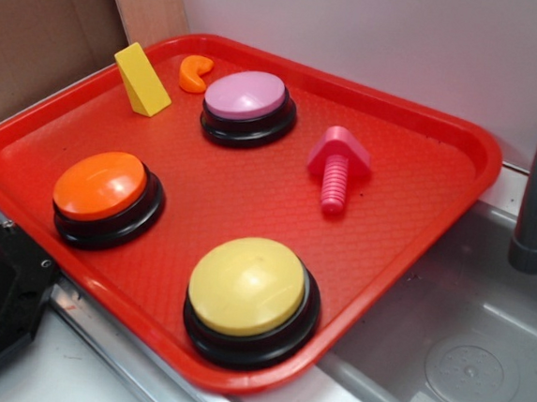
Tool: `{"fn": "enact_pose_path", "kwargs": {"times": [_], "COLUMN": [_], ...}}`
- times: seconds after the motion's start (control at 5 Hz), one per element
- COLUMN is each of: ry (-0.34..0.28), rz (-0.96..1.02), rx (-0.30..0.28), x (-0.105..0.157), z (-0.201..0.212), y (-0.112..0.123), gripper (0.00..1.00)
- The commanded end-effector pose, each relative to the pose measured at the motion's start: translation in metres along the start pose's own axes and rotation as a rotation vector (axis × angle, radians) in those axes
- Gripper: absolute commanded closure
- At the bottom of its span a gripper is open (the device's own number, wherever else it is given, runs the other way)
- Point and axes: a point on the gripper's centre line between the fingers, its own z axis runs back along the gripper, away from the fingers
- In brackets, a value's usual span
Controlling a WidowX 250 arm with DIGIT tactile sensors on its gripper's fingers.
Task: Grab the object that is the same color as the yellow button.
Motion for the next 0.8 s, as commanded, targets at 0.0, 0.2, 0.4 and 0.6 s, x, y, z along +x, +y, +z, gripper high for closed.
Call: {"fn": "enact_pose_path", "kwargs": {"times": [0.0,0.2,0.4,0.6], "ry": [-0.049,-0.061,-0.055,-0.056], "rz": [0.068,0.110,0.174,0.195], "rx": [0.040,0.096,0.112,0.092], "x": [0.040,0.053,0.057,0.072], "z": [-0.037,-0.054,-0.068,-0.087], "y": [0.054,0.071,0.088,0.100], "gripper": [0.00,0.00,0.00,0.00]}}
